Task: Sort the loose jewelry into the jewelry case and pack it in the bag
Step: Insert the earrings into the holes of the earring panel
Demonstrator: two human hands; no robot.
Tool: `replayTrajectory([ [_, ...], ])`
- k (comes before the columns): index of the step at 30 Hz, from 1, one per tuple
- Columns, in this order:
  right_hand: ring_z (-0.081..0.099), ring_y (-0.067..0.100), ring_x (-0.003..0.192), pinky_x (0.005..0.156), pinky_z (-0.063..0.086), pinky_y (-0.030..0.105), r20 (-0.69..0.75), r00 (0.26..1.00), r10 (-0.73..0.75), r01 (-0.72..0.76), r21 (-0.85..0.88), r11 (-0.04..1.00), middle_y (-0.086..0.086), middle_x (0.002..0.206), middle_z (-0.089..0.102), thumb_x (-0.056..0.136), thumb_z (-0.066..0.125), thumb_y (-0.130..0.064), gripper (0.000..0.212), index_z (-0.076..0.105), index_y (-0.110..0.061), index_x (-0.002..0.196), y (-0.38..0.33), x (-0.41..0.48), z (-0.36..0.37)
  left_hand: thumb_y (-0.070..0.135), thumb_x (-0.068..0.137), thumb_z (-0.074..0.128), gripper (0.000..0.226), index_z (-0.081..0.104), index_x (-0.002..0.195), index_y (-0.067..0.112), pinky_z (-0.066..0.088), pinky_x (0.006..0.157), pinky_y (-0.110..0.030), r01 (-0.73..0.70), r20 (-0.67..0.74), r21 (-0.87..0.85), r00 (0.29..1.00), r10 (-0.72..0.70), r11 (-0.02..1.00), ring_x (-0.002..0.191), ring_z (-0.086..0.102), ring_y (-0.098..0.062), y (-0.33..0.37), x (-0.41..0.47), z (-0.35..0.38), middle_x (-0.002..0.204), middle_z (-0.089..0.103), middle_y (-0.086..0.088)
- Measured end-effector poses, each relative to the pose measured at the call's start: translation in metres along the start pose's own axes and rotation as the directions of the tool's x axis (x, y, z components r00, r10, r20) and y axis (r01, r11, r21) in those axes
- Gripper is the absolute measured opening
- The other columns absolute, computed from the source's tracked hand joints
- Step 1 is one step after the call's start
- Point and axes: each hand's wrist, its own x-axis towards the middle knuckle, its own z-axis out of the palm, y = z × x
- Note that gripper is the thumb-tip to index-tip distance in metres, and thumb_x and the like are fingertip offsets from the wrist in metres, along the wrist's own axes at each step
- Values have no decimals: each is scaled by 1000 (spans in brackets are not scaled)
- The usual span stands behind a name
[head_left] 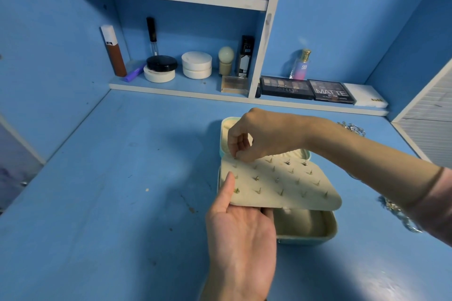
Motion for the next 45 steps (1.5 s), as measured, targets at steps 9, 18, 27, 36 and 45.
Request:
replayTrajectory([
  [9, 64, 17, 70, 66, 54, 28, 74, 996, 52, -51, -13, 999, -9, 70, 66, 75, 63, -18, 6, 69, -18, 77, -1, 8, -6, 25, 93, 44, 37, 65, 120, 12, 46, 88, -37, -13, 11, 12, 1000, 13, 1000, 100, 66, -24, 0, 0, -1, 112, 70, -13],
  [18, 48, 2, 44, 46, 41, 13, 127, 982, 140, -145, 32, 989, -4, 58, 57, 76, 64, -20, 12, 63, -13, 67, -4, 16, -4, 26, 94, 43, 37, 66, 119, 13, 45, 79, -36, -8, 18, 2, 1000, 8, 1000, 91, 66, -23, 0, 1, -2, 113, 70, -12],
  [27, 61, 17, 77, 71, 48, 29, -153, 979, 137, -88, 290, 953, 1, 82, 68, 85, 64, -18, 10, 66, -23, 94, 23, -27, -2, 27, 97, 41, 38, 62, 125, 12, 38, 105, -38, -22, 3, 15, 1000, 22, 1000, 115, 62, -22, -1, 0, 1, 115, 70, -10],
  [36, 64, 7, 80, 74, 51, 21, -235, 950, 207, -119, 340, 933, -10, 81, 70, 84, 59, 5, 37, 69, -31, 82, 76, -99, 18, 29, 86, 51, 40, 65, 119, 11, 42, 100, -39, -20, 0, -19, 1000, 20, 1000, 110, 64, -23, -2, -1, 4, 112, 71, -11],
  [45, 63, 19, 97, 82, 52, 33, -201, 965, 168, -17, 592, 806, -4, 98, 69, 78, 68, 2, 32, 68, -26, 95, 90, -128, 23, 33, 85, 54, 45, 64, 121, 9, 37, 108, -43, -24, -5, -66, 1000, 24, 998, 115, 62, -27, 0, 0, 8, 116, 68, -14],
])
